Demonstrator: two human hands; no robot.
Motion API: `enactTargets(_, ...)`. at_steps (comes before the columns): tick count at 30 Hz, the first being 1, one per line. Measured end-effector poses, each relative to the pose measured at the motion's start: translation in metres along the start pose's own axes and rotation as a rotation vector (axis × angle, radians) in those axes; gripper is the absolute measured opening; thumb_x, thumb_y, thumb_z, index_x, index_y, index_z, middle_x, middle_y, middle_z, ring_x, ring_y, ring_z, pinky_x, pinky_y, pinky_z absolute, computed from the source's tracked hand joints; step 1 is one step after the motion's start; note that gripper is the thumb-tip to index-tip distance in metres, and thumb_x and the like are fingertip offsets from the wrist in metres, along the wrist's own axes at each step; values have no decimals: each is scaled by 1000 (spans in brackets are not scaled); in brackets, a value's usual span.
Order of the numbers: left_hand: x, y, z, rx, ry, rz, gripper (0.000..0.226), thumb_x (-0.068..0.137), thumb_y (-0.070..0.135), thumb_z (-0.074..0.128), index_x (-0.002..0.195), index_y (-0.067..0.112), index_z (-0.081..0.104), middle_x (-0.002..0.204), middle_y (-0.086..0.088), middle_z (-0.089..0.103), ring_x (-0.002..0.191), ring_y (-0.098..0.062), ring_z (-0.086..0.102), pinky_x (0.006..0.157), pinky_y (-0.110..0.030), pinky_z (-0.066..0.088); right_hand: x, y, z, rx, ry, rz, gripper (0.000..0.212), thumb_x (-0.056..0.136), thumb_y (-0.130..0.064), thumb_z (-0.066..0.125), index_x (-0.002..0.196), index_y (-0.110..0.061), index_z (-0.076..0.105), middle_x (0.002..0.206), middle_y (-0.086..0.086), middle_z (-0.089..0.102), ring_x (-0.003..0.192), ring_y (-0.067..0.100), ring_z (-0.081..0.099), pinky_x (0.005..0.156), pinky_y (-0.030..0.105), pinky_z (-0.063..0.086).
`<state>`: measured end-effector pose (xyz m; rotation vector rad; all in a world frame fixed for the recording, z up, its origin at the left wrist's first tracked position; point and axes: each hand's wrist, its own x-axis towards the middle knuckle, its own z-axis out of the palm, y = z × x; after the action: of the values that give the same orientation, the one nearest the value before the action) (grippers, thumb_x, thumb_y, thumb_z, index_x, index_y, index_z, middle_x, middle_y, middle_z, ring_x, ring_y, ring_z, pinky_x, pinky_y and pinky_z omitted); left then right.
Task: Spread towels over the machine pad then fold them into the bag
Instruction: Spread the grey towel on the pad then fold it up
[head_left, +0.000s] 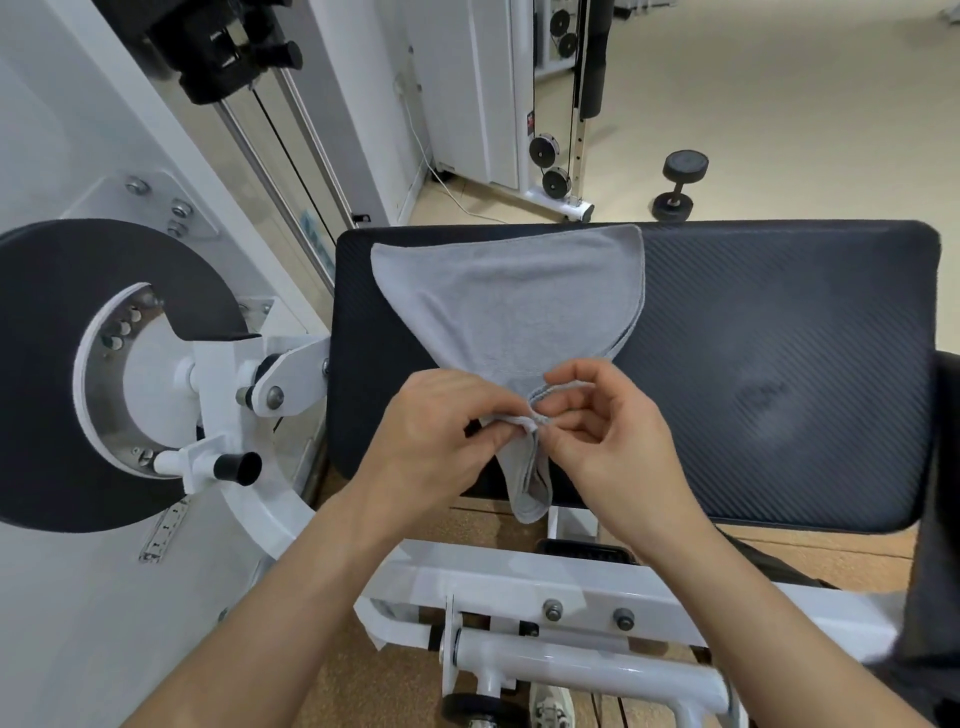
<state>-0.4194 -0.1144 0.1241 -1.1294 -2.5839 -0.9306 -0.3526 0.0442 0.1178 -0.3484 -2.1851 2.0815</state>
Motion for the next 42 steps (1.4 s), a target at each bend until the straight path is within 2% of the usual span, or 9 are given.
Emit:
enactTargets(8,0,9,-2,3,-35,-79,16,78,21,77,92,24,72,84,19,67,88,7,54,82,-9,38,1,-6,-7,-15,26,-24,30,79,-3,77,97,-25,67,78,-7,76,74,5,71,68,18,54)
enactTargets(15,8,12,0,-107,-157,-163,29,87,26,70,114,35,68,91,16,68,89,-1,60,77,-22,49,3,-9,-12,-72,52,-181,41,79,-2,77,91,-31,50,85,-3,62,74,16,70,70,31,58)
enactTargets(23,11,21,-1,-204,-168,-168,10,88,23,68,94,29,64,83,12,65,83,-10,62,66,-29,52,5,-17,-28,-106,-81,-229,38,79,-6,77,93,-26,48,95,1,59,79,18,70,76,39,58)
enactTargets(26,11,25,-3,-309,-83,-227,14,89,14,68,90,27,62,82,14,63,79,-6,60,65,-16,46,6,-18,-36,-399,-131,-354,33,75,-25,81,94,-28,53,91,-9,58,84,11,61,76,27,50)
enactTargets(30,11,27,-17,-495,145,-320,18,88,20,69,84,35,60,78,14,59,73,-7,54,66,-22,45,-3,-13,-36,-836,-85,-500,32,77,-28,77,104,-27,59,100,-13,56,87,11,56,80,37,40)
enactTargets(33,7,31,-34,-585,256,-352,6,85,32,66,87,34,61,80,13,60,78,-9,56,71,-24,50,-9,-14,-35,-962,-30,-527,27,82,-21,70,107,-23,61,94,-7,60,80,18,59,74,42,47)
enactTargets(35,-1,33,-44,-627,333,-366,6,85,28,65,89,26,61,81,14,59,80,-4,56,72,-20,48,-14,-26,-34,-902,-50,-512,18,87,-18,65,104,-24,62,89,-8,63,79,15,59,70,41,50)
enactTargets(39,-26,32,-71,-724,439,-334,7,87,15,68,92,16,63,93,7,64,89,-2,59,79,-17,49,-31,-71,-39,-497,-171,-339,9,90,-18,67,93,-25,72,83,-14,68,77,3,61,67,16,46)
enactTargets(42,-47,36,-90,-864,411,-293,9,83,17,70,89,18,63,85,11,66,82,-5,60,71,-16,50,-46,-103,-35,-113,-347,-184,19,90,-22,60,98,-25,77,89,-10,73,73,3,60,55,21,50)
